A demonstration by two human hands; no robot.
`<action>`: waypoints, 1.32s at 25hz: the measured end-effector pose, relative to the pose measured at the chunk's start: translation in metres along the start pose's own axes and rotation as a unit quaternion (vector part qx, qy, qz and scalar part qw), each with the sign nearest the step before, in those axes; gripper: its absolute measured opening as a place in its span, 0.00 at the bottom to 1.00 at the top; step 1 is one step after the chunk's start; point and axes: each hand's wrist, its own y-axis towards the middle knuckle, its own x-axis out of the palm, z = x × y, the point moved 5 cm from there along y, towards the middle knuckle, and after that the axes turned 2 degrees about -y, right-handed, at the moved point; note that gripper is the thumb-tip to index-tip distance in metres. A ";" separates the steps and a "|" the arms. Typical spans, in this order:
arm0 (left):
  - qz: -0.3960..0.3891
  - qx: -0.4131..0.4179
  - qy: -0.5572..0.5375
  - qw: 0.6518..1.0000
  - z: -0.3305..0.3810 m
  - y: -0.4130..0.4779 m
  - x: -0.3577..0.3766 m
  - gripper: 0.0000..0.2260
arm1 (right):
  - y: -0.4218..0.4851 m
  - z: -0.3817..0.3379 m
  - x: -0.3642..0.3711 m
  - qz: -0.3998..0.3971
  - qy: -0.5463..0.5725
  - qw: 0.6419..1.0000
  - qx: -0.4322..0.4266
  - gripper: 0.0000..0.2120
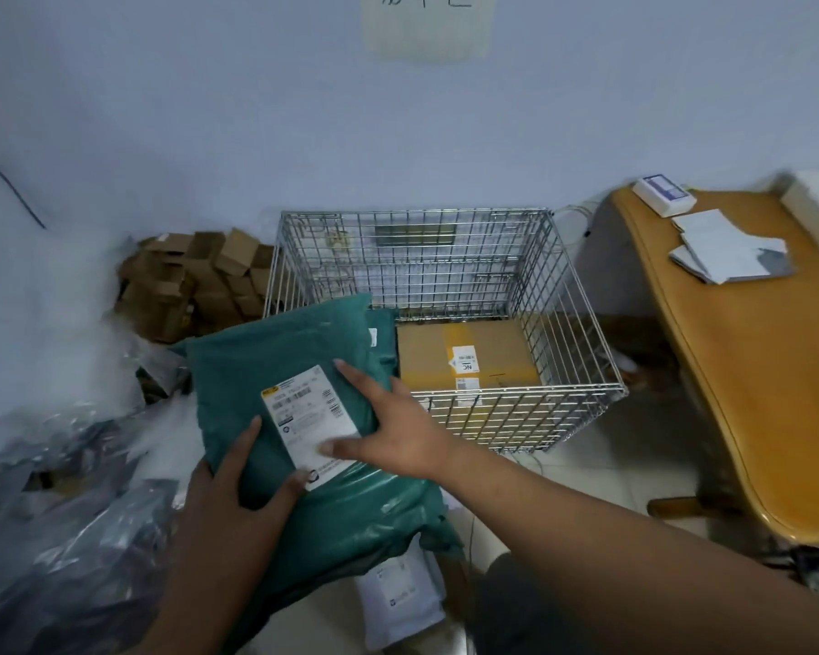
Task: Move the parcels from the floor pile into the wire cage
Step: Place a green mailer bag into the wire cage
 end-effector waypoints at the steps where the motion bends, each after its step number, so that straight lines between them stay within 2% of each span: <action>1: -0.004 0.020 -0.007 1.000 0.007 0.007 0.000 0.35 | 0.000 0.001 -0.006 0.013 0.003 1.000 0.006 0.50; 8: -0.051 0.115 -0.024 0.992 0.071 0.054 0.048 0.35 | 0.002 0.024 -0.084 0.094 -0.011 0.994 0.050 0.49; 11: -0.067 0.128 -0.022 0.989 0.102 0.080 0.079 0.36 | 0.017 0.047 -0.122 0.104 -0.009 0.992 0.070 0.50; 18: -0.089 0.140 -0.029 0.986 0.176 0.166 0.177 0.37 | 0.090 0.125 -0.219 0.096 -0.014 0.992 0.084 0.59; 21: -0.106 0.151 -0.070 0.980 0.201 0.210 0.221 0.44 | 0.126 0.164 -0.258 0.105 -0.028 0.990 0.092 0.61; 25: -0.134 0.136 -0.054 0.980 0.224 0.269 0.303 0.52 | 0.185 0.237 -0.294 0.119 -0.033 0.986 0.109 0.62; 33: -0.214 0.064 0.046 0.974 0.175 0.344 0.473 0.65 | 0.260 0.408 -0.265 0.117 -0.012 0.983 0.142 0.65</action>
